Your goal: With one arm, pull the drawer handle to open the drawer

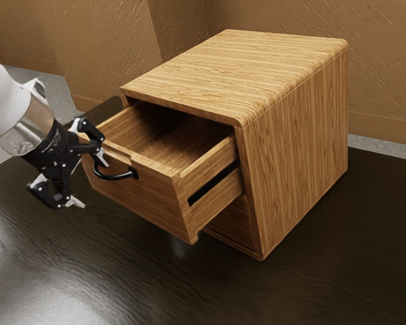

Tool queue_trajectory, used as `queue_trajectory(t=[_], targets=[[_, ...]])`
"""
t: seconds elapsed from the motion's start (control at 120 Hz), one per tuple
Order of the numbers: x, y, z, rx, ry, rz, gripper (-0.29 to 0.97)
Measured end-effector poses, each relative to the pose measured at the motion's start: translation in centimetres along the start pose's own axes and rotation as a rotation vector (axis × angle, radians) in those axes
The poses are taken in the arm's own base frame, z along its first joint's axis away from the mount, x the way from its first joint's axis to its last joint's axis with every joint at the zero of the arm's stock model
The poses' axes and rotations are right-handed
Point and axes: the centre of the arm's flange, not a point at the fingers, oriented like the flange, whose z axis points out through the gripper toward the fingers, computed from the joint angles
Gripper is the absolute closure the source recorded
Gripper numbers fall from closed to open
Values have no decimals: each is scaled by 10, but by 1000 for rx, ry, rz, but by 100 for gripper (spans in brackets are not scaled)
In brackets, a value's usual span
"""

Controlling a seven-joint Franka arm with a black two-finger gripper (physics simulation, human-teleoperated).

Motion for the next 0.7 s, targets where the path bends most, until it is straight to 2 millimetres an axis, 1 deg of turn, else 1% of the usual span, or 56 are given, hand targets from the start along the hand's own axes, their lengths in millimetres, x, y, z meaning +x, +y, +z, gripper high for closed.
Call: queue_trajectory(t=[0.292,0.483,0.558,0.617,0.7], targets=[[4,-29,-13,-23,2,-7,1],[9,-54,-25,-49,6,-22,2],[8,-61,-38,-71,15,-22,2],[-3,-68,-55,-98,47,-9,2],[-33,-74,-78,-126,96,36,1]])
